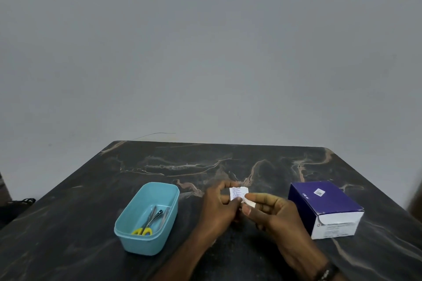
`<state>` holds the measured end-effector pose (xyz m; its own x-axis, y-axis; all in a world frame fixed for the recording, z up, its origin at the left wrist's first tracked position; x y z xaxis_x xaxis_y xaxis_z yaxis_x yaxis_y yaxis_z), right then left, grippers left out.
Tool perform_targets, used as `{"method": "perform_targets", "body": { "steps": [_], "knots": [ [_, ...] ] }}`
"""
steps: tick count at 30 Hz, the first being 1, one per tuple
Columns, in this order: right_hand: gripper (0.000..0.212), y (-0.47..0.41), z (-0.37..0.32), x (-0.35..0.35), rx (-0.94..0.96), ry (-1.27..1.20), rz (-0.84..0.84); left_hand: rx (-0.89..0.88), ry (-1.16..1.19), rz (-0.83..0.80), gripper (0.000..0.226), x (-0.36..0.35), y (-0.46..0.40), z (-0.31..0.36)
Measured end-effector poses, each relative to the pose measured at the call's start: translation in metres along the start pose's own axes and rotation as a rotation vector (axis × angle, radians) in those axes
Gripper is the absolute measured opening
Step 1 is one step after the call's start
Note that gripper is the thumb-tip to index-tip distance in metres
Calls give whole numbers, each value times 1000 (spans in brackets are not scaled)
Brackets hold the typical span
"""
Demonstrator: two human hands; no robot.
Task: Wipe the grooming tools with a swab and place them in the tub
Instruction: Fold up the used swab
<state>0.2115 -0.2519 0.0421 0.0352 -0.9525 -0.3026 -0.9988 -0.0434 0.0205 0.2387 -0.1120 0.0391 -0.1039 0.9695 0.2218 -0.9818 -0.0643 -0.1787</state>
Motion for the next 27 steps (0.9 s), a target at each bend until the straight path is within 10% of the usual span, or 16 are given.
{"method": "perform_targets", "body": {
  "steps": [16,27],
  "knots": [
    [13,0,-16,14,222,267,127,-5,81,-156,49,-14,-1,-2],
    [16,-2,-18,20,295,475,172,55,99,-231,11,-20,4,-3]
  ]
}}
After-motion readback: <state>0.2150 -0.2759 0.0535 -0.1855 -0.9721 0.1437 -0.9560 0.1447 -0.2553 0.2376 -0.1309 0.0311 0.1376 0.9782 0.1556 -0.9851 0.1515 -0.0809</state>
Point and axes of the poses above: each hand's wrist, its own y-axis away from the middle knuckle, its own x-axis out of the back of the hand, z = x × y, the point moved 8 cm from there along -y, towards the middle knuckle, and after that the axes turned 10 degrees about -y, right-handed, at the moved point
